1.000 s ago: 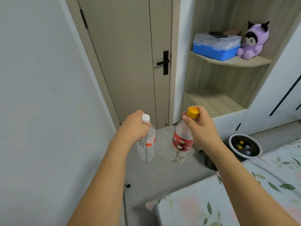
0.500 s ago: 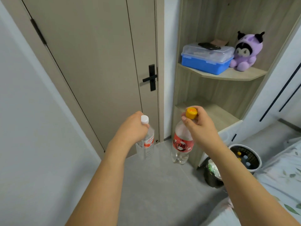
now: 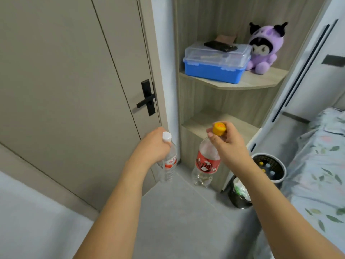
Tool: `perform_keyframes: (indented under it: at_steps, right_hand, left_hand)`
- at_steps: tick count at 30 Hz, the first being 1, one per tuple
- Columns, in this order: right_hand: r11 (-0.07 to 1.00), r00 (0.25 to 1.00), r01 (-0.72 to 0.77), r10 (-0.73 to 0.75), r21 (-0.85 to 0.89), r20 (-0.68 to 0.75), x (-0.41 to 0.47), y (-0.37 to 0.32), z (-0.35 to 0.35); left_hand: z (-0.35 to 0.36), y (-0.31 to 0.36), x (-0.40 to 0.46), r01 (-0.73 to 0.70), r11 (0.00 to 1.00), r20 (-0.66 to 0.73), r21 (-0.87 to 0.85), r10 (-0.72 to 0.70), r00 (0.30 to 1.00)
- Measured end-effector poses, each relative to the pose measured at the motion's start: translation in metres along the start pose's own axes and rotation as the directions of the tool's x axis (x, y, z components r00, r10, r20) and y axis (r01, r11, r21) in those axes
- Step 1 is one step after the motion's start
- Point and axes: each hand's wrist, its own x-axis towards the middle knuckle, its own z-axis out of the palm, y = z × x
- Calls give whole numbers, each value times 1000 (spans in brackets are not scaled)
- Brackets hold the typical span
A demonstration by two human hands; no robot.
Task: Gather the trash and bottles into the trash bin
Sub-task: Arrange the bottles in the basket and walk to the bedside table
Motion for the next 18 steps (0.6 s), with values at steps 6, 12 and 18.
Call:
perform_keyframes:
  at_steps: [6, 12, 18]
  right_hand:
    - [994, 978, -108, 106, -1, -183, 8, 34, -52]
    - [978, 853, -207, 176, -9, -492, -1, 78, -145]
    - [972, 759, -234, 177, -9, -627, 12, 112, -227]
  left_hand:
    - [50, 42, 53, -189, 982, 123, -3, 188, 974]
    - [123, 132, 79, -387, 922, 283, -29, 379, 881]
    - [171, 214, 108, -482, 872, 328, -83, 481, 813]
